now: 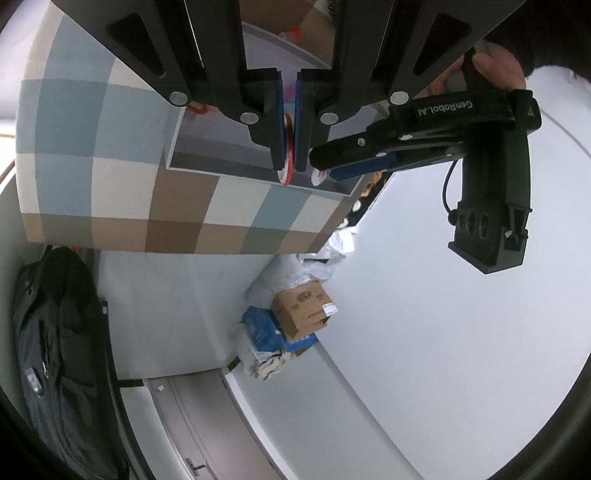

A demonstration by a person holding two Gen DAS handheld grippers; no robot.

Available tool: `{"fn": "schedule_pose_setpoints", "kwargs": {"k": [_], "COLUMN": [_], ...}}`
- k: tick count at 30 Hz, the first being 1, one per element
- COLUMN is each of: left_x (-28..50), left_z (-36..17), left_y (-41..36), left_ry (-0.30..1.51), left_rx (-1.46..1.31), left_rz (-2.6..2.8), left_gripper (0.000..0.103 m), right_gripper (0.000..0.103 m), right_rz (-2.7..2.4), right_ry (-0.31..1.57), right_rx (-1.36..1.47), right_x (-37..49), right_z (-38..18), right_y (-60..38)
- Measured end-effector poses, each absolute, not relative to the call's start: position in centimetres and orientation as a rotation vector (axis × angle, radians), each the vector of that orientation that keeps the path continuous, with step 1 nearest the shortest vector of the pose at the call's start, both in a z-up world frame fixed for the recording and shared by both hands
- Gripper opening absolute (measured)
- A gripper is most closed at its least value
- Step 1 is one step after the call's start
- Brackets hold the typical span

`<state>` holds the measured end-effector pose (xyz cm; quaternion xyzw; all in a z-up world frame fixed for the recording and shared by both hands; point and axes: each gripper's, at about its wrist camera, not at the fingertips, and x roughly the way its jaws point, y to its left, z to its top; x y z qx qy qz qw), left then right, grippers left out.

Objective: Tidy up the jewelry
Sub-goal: 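Lower both badges into the grey box and open both tools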

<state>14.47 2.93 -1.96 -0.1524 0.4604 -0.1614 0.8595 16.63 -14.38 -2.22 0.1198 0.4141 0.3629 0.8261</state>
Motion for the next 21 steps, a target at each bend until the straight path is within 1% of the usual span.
{"fn": "schedule_pose_setpoints", "kwargs": {"k": [10,11,12,13,14,15,16,18,19,21], "left_x": [14.7,14.7,14.7,14.7,14.7,14.6,14.5,14.5,14.5,14.4], "left_z": [-2.0,-1.9,-2.0,-1.9,-1.9,-1.7,-1.7,-1.5,-1.5,-1.5], "left_y": [2.3,2.2,2.1,2.1,2.1,2.3,2.5,2.9,2.9,3.1], "left_ry": [0.972,0.969,0.968,0.968,0.962,0.947,0.937,0.926,0.929,0.933], "left_rx": [-0.331,-0.329,-0.325,-0.319,-0.32,-0.332,-0.341,-0.361,-0.361,-0.369], "left_rz": [-0.375,-0.374,-0.364,-0.347,-0.334,-0.328,-0.326,-0.329,-0.326,-0.322], "left_gripper": [0.038,0.038,0.045,0.06,0.067,0.075,0.075,0.076,0.076,0.076], "right_gripper": [0.004,0.006,0.007,0.007,0.008,0.014,0.02,0.046,0.052,0.069], "right_rz": [0.781,0.784,0.788,0.777,0.773,0.771,0.759,0.746,0.744,0.731], "right_ry": [0.878,0.878,0.877,0.875,0.869,0.86,0.854,0.84,0.831,0.808], "right_rx": [0.275,0.276,0.279,0.277,0.274,0.27,0.26,0.26,0.266,0.269], "right_x": [16.7,16.6,16.6,16.5,16.4,16.3,16.1,15.8,15.6,15.2], "right_z": [-2.4,-2.4,-2.4,-2.3,-2.2,-2.0,-1.9,-1.6,-1.5,-1.1], "right_y": [-14.8,-14.8,-14.7,-14.7,-14.7,-14.8,-14.9,-15.2,-15.5,-15.9]}}
